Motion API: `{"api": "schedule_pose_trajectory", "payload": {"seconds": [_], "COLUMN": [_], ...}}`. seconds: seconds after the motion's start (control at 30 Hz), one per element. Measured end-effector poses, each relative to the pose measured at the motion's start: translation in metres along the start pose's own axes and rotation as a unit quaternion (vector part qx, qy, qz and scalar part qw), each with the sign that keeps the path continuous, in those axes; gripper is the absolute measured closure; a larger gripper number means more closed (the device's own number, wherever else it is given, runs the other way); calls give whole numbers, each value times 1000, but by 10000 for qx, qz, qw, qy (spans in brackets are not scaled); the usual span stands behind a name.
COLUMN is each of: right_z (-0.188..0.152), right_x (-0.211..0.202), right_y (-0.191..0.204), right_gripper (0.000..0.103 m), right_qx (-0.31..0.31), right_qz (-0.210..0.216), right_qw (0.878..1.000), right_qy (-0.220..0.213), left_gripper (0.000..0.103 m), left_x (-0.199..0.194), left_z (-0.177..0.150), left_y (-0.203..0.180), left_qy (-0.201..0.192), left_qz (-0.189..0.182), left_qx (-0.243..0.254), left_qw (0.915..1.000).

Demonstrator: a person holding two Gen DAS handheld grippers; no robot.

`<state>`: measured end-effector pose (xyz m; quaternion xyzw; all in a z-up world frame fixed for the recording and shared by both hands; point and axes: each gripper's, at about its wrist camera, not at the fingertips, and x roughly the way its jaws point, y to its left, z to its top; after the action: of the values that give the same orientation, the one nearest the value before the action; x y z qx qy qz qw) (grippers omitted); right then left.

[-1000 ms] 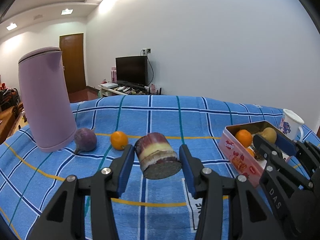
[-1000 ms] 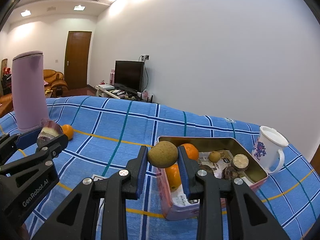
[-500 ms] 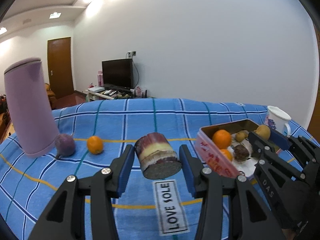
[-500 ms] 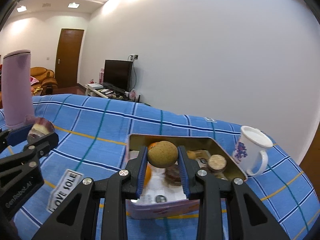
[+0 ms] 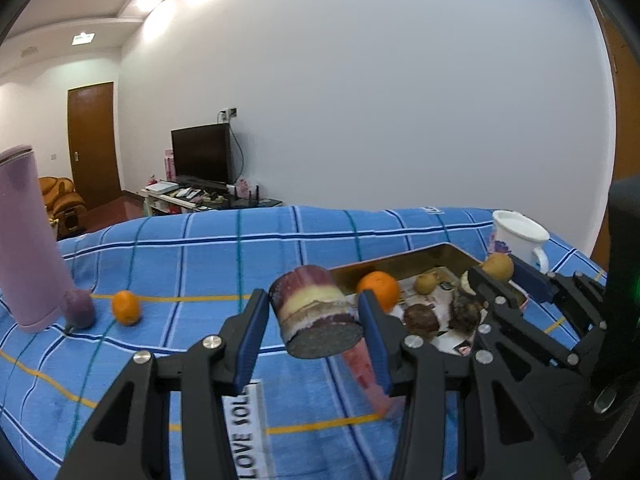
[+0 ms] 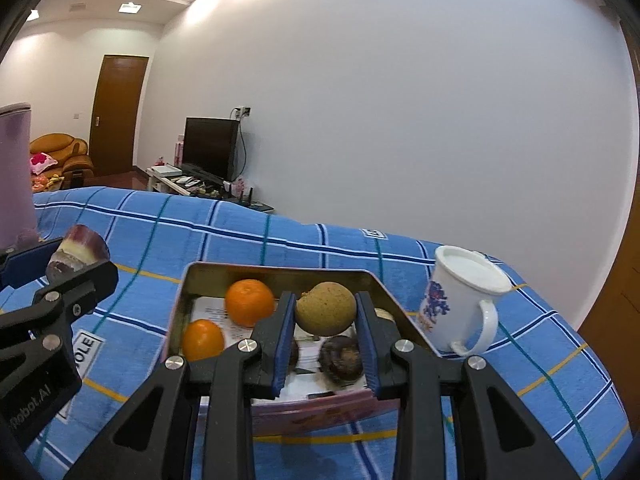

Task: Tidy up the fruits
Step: 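Lower the kiwi with the right tool while the left tool lowers the chunk into the tin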

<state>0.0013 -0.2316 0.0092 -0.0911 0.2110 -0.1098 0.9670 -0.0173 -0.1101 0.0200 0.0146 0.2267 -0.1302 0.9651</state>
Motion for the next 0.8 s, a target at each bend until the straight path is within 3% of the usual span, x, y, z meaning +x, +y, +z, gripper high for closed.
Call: {"api": "schedule_pose_trajectory", "payload": {"seconds": [0.53,0.8], "right_z": [3,7], "right_x": [33,47], "right_y": [-38,-42], "right_gripper": [71,71], "right_qx": [22,63], "right_qz": [-438,-296], "right_qw": [9989,9992], "right_qy": [165,265], "left_gripper": [55,55], "left_x": [39,58], "left_z": [11,13], "left_y": [-36,-46], "left_qy": [246,399], "left_qz": [-205,-217], "left_qx": [-41,-22], "left_qw": [9995,9990]}}
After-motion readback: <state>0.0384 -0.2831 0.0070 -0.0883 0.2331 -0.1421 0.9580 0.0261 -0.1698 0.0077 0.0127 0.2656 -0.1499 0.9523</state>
